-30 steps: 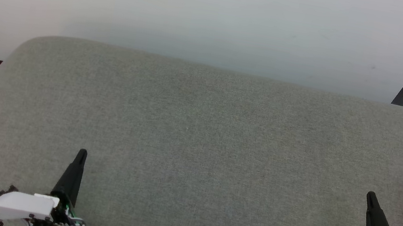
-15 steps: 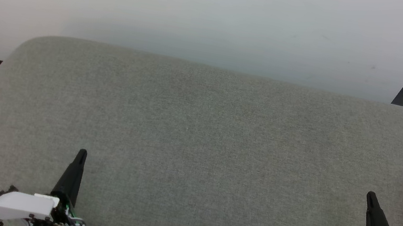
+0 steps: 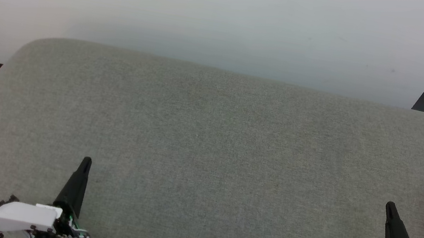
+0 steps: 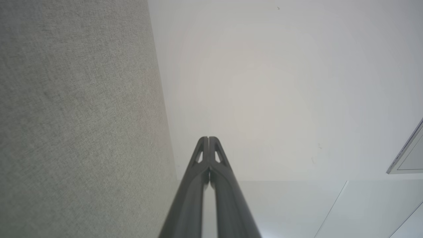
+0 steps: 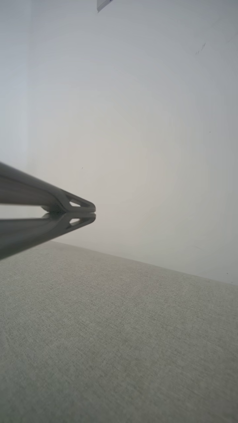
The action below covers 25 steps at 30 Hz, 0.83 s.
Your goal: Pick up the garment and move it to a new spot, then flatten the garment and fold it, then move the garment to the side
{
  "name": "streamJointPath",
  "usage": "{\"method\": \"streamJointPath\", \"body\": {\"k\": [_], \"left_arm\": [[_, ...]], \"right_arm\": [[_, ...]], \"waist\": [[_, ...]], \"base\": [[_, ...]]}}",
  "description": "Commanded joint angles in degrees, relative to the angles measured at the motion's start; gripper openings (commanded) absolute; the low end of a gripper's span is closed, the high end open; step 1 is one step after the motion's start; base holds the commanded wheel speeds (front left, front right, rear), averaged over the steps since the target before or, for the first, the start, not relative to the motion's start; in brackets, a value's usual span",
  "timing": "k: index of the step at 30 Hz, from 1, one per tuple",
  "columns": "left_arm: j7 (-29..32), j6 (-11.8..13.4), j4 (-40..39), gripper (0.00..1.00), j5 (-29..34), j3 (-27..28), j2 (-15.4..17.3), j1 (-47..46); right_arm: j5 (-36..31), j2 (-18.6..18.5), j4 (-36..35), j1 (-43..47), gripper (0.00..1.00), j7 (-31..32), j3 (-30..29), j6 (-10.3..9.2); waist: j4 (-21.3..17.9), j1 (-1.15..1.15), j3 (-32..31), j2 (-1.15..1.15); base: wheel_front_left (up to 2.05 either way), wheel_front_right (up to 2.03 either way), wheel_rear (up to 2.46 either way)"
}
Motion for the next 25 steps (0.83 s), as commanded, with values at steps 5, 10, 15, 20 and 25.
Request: {"method": "streamJointPath", "body": {"k": [5,10,15,20,25], "left_arm": [[0.00,-0.31,0.08,0.00,0.30,0.20,-0.10,-0.59],[0.01,-0.31,0.08,0.00,0.32,0.22,-0.12,-0.60],[0.03,-0.31,0.08,0.00,0.30,0.23,-0.13,-0.60],[0.05,-0.31,0.08,0.00,0.31,0.25,-0.13,-0.60],[0.07,-0.31,0.09,0.00,0.32,0.25,-0.15,-0.60]], "right_arm": [[0.22,0.18,0.01,-0.18,0.00,-0.02,0.06,0.02],[0.23,0.19,0.01,-0.18,0.00,-0.02,0.07,0.02],[0.22,0.19,0.01,-0.18,0.00,-0.02,0.07,0.02],[0.22,0.19,0.01,-0.18,0.00,-0.02,0.07,0.02],[0.23,0.19,0.01,-0.18,0.00,-0.02,0.07,0.02]], "waist": [[0.00,0.00,0.00,0.00],[0.00,0.00,0.00,0.00],[0.00,0.00,0.00,0.00],[0.00,0.00,0.00,0.00],[0.00,0.00,0.00,0.00]], "base": [[0.00,0.00,0.00],[0.00,0.00,0.00],[0.00,0.00,0.00],[0.00,0.00,0.00],[0.00,0.00,0.00]]}}
